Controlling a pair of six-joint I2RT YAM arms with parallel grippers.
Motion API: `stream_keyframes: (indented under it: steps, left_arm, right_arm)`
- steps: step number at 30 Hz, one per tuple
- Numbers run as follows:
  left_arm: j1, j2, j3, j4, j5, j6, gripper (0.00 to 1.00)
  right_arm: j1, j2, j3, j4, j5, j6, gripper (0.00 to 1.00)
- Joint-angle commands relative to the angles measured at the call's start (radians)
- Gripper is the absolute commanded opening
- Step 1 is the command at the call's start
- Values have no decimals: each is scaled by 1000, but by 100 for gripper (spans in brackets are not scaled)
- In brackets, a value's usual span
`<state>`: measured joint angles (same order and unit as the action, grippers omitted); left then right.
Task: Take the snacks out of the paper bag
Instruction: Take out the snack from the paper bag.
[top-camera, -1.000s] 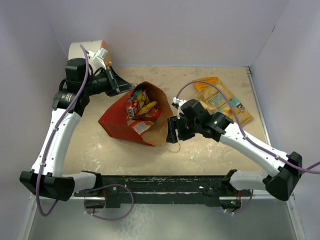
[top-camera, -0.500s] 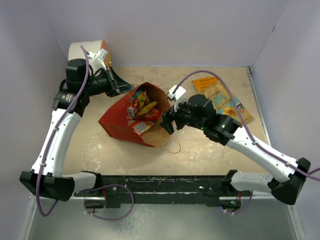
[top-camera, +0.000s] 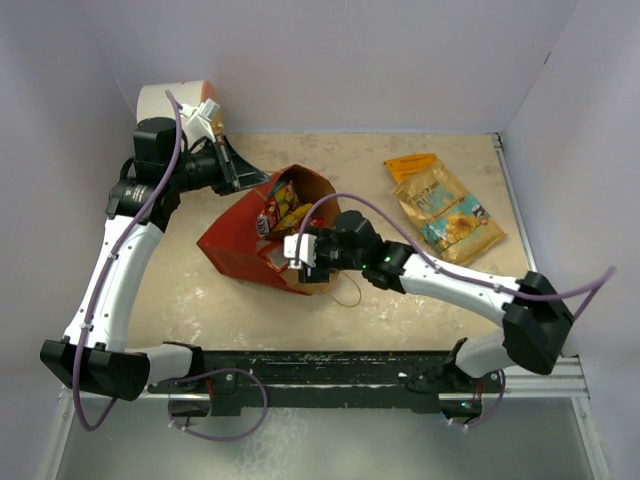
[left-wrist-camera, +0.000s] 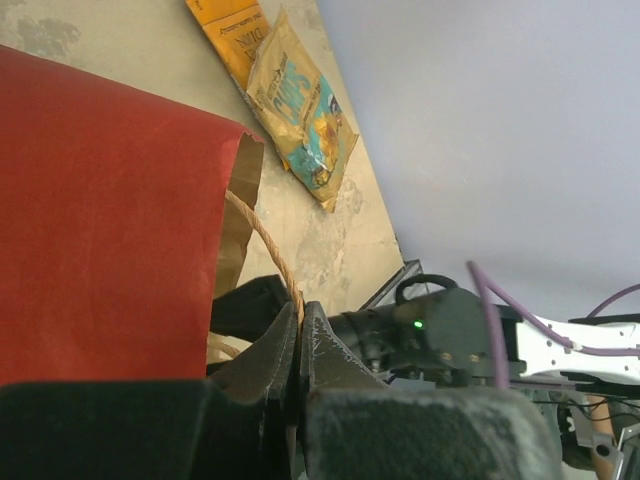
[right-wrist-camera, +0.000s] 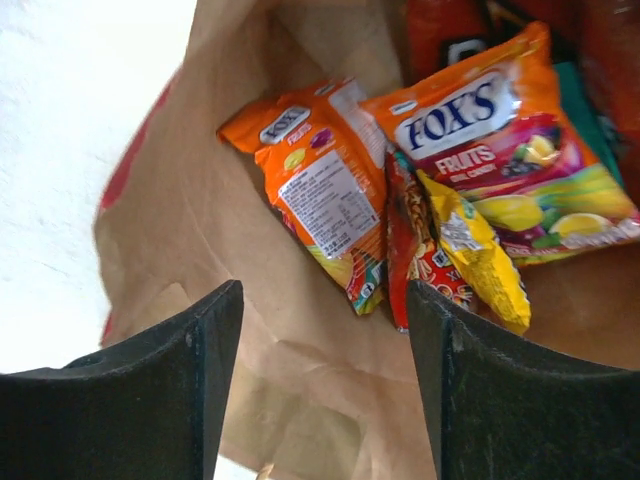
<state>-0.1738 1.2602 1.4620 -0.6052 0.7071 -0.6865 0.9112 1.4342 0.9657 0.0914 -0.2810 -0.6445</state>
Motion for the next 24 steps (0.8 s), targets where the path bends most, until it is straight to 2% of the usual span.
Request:
stream_keyframes:
  steps: [1,5,9,16,20,22,24]
  left_arm:
    - [-6,-31,40,1,16,60,0]
    - [-5,-28,53,-35,13,84,0]
    - [-6,-21,69,-59,22,106,0]
    - [-6,-12,81,-99,11,130,0]
    - [-6,-8,79,-110,13,122,0]
    - [-6,-8,80,-112,10,113,0]
    - [-6,-4,84,-118,1,108,0]
  right_arm:
    - [-20,95,9,169,-27,-163,66]
    - [-62,176,14,272,-21,-124,65]
    - [-82,243,71,254,-44,-136,64]
    - [-97,361,103,328,-41,-113,59]
    - [-97,421,122,406,-6,-55,50]
    - [-97,446,131,457,31,-15,39]
    - [-97,460,154,434,43,3,23]
